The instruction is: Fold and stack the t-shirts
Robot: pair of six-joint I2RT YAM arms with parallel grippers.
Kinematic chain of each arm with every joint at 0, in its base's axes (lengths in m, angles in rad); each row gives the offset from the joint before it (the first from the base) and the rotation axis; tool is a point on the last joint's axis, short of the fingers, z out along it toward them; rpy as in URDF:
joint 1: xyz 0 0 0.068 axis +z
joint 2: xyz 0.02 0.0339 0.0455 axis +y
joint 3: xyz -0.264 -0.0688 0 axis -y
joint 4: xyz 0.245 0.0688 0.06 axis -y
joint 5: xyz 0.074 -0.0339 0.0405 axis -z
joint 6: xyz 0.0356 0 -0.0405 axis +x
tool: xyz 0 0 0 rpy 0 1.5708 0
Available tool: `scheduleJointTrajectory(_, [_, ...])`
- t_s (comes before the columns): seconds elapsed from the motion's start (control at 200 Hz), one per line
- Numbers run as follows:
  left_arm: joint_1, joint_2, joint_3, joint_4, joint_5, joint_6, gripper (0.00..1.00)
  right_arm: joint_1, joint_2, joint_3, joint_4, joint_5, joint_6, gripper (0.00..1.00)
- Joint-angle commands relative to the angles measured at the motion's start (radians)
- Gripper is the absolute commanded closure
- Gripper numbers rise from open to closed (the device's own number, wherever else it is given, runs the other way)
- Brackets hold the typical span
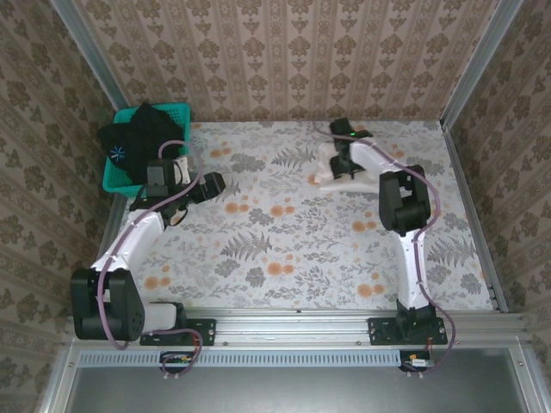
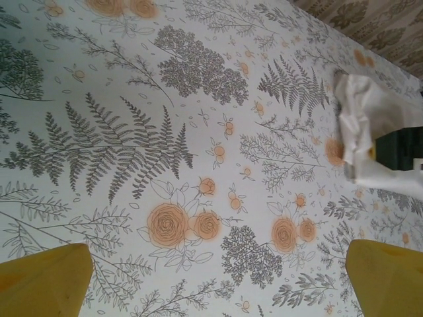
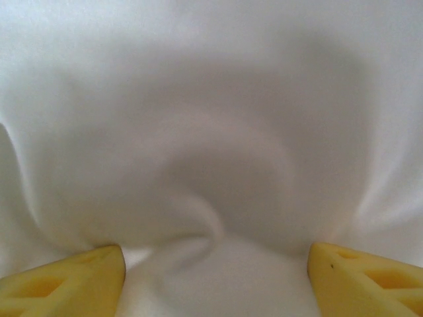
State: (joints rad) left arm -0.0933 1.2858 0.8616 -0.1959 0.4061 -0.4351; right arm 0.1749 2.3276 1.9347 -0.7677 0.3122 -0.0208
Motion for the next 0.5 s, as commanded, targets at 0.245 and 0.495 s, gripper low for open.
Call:
scheduleJointTrajectory(0.245, [0.029, -0.069, -0.041, -0.036, -0.006, 0.031, 0.00, -0.229, 0.166, 0.217, -0.161, -0.127, -0.309, 0.25])
scheduleJointTrajectory(0.495, [0.034, -0.098, -0.035, -0.060, -0.019, 0.034, 0.00, -0.299, 0.145, 0.194, -0.122, -0.162, -0.379, 0.26])
